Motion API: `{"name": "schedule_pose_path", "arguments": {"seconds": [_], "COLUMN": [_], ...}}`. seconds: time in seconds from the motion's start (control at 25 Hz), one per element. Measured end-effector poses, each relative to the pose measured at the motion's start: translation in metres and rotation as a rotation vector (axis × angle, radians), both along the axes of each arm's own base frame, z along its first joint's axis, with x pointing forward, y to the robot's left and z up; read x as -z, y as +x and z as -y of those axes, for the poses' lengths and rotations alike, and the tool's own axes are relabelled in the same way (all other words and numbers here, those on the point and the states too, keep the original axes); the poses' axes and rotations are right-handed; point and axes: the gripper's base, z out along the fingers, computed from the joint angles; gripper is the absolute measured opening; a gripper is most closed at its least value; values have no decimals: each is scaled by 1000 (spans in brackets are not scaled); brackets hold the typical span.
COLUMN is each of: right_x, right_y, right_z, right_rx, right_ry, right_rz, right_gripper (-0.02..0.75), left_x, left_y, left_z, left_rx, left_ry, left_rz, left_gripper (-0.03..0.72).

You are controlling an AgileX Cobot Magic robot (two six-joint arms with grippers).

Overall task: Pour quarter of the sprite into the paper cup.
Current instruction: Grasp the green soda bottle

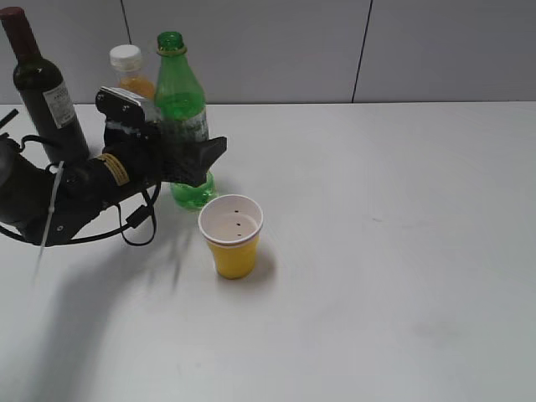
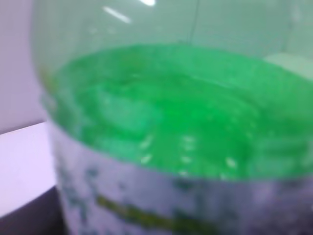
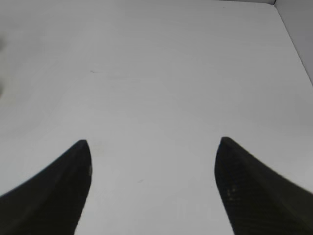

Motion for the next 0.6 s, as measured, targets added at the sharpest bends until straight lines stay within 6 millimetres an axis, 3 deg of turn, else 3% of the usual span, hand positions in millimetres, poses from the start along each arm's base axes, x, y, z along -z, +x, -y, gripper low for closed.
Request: {"name": "schedule_pose_path", "arguments": {"seconds": [0.12, 0.6], "right_x": [0, 0], "right_y": [0, 0], "right_z": [0, 0], "right_rx": [0, 0], "right_ry": [0, 0], "right_rz": [0, 0], "right_gripper": [591, 591], "left_x": [0, -5], "left_y": [0, -11], "left_z": [0, -7], "left_rx": [1, -46], "left_ry": [-6, -13], "left_rz": [8, -23], "left_gripper": [460, 456]}}
